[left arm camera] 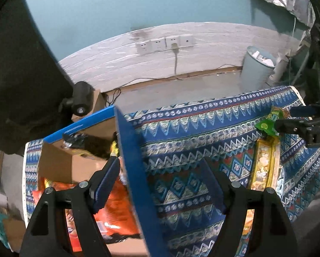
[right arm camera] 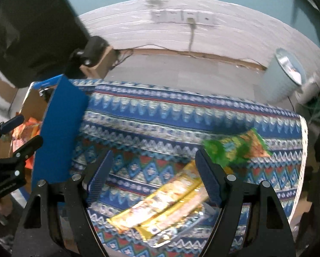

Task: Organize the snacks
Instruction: 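Move both tools back over the green bag and yellow wafer sticks, then grasp the green peanut bag with right tool while left grasps a yellow wafer stick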

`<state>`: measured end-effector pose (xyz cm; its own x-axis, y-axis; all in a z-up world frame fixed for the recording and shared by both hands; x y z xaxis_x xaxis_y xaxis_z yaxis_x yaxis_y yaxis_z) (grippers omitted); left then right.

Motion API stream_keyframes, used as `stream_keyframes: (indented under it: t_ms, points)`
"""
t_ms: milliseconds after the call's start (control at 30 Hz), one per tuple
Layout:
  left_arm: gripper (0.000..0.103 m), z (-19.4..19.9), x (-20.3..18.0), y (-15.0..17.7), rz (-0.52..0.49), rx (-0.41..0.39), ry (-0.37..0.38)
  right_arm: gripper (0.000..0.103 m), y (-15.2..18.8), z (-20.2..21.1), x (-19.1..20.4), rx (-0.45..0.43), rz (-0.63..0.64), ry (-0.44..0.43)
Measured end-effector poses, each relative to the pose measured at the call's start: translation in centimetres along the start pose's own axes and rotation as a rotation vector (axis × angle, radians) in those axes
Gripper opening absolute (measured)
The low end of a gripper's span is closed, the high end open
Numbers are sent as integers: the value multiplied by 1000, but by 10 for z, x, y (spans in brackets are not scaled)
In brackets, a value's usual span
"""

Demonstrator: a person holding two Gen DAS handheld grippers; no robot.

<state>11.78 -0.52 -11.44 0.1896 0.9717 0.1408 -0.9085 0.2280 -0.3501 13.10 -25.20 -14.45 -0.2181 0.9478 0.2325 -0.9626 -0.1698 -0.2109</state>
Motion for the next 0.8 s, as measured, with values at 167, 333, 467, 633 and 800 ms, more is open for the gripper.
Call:
stream_keyframes:
  t_ms: [167,333,467,633,800]
  points:
    - [78,-9,-24,-16,-38,2,9,78,7,-2,-37,9,-71,13]
    - [78,-20,-46,-29,-92,-9,-5,78,12,-8,-73,22,-150,25]
    - [78,-30,-60,-42,-120,-17,-10,78,15,-18,-100,41,-232,5]
    - [78,-41,-74,-56,-154,-47,-34,78,14,-34,-123,61,-318,-12]
    - [78,-50,-90,-62,-192,-49,-52,78,10,-53,-135,83,-387,-32]
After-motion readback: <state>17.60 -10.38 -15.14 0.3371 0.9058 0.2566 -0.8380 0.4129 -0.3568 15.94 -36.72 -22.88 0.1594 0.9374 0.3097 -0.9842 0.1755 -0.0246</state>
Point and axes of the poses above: each gripper's, at about its wrist camera, not at the fingertips, and z roughly against the way its jaws point, x to its left, y to its underside, the point moved 5 cm from there along -z, roughly the way its jaws point, and after that the axes turned 10 degrees about x, right-handed, at the moved point
